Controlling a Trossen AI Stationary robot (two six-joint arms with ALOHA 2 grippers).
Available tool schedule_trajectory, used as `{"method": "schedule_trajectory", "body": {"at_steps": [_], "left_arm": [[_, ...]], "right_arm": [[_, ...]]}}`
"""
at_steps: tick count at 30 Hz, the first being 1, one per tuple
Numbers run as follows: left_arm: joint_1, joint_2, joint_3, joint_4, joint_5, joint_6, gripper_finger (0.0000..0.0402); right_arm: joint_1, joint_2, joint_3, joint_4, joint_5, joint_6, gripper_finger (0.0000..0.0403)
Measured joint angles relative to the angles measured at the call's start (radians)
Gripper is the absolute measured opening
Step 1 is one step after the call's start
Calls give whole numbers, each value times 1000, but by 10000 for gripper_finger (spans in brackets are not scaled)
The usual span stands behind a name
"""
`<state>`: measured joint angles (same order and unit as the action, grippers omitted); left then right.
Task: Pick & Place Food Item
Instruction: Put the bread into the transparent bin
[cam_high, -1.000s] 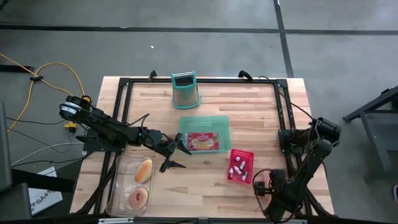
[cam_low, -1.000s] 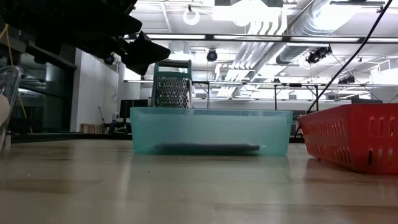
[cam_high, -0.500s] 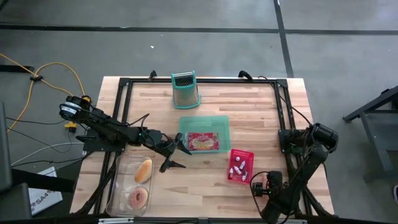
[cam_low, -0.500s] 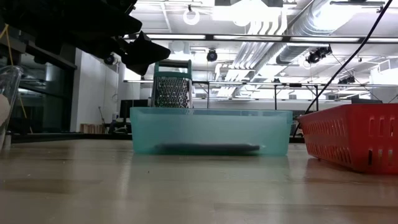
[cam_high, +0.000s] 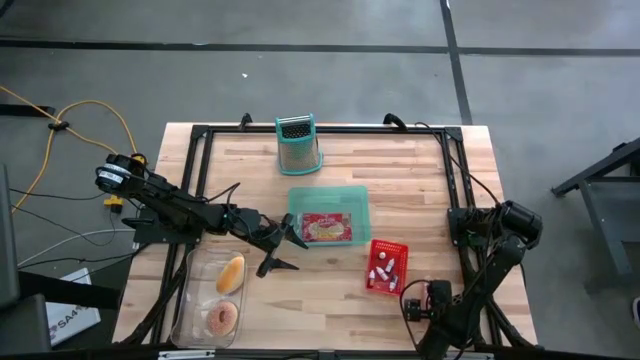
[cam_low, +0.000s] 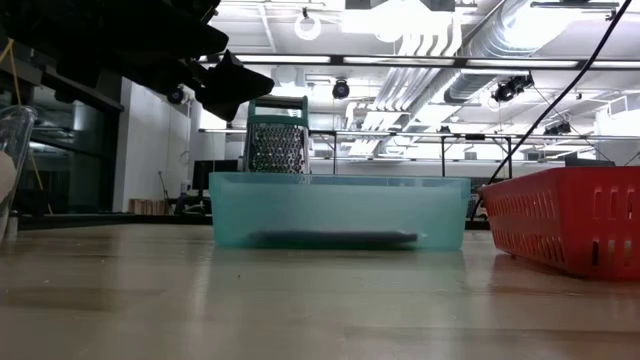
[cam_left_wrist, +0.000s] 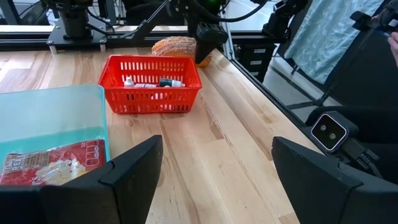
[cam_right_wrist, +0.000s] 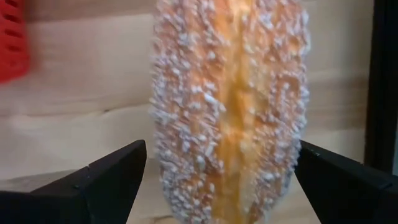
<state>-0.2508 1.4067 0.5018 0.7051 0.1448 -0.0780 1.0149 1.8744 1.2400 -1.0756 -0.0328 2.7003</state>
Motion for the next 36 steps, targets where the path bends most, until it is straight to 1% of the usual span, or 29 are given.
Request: {"method": "schedule_trajectory", "body": {"at_steps": [3, 11, 14, 22, 28, 36], "left_arm": [[0, 0, 0, 0, 0, 0, 294], [0, 0, 0, 0, 0, 0, 294], [0, 0, 0, 0, 0, 0, 294], [0, 0, 0, 0, 0, 0, 294], [0, 0, 0, 0, 0, 0, 294], [0, 0, 0, 0, 0, 0, 294]], "right_arm": [[0, 0, 0, 17, -18, 0, 382], [0, 0, 0, 22, -22, 0, 378], [0, 0, 0, 23, -22, 0, 363], [0, 0, 0, 34, -26, 0, 309], [0, 0, 0, 44, -51, 0, 283], [0, -1, 0, 44, -52, 0, 246]]}}
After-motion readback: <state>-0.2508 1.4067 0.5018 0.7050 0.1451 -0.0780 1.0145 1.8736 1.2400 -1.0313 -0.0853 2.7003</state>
